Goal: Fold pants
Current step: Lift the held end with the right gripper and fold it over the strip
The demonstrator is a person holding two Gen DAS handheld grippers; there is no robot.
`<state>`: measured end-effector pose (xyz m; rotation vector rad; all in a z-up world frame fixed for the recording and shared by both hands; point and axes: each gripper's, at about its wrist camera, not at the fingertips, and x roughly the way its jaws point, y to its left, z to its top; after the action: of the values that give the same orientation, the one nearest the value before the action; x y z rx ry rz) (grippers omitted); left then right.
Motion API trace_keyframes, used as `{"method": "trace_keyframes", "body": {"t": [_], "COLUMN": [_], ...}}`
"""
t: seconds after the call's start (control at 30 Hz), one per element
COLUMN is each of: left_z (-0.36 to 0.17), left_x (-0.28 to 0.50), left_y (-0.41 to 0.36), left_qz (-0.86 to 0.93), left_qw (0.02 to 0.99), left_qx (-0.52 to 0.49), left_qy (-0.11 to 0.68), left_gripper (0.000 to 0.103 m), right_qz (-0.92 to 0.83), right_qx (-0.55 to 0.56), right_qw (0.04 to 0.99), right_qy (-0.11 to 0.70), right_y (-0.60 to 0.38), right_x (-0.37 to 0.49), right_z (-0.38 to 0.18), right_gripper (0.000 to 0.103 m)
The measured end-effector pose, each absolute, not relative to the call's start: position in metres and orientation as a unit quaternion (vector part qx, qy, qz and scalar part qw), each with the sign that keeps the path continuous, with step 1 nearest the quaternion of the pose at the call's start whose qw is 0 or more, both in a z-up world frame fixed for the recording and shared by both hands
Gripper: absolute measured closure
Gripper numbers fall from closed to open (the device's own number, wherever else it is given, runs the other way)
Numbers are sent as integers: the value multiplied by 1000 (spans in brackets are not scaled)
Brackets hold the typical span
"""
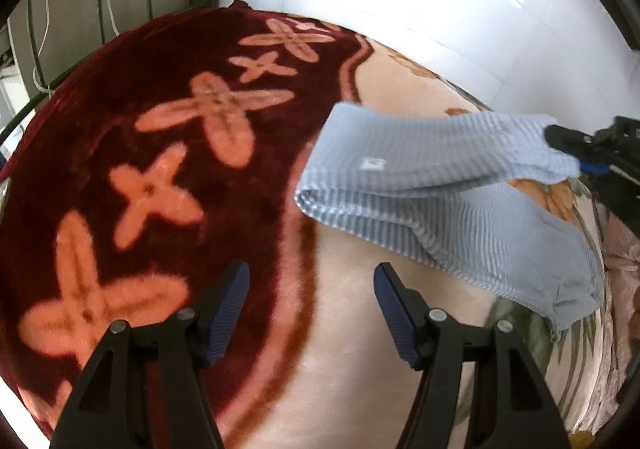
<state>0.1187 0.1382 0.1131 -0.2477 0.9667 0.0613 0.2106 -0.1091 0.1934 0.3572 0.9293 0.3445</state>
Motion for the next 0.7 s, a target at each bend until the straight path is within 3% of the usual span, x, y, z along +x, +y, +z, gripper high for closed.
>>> {"method": "trace_keyframes", "body": {"t": [0.7], "left_z": [149], "left_x": [118], "left_y": [92], "left_qz": [-21], "left_qw": [888], "left_qx": [-98], "left_qy": [449], "left_gripper": [35], "right_qz": [89], "right_qx": [137], "right_qw": [896], "right_qy": [413], "right_y": [-234], "right_x": [201], "right_z": [281], "right_gripper": [95]}}
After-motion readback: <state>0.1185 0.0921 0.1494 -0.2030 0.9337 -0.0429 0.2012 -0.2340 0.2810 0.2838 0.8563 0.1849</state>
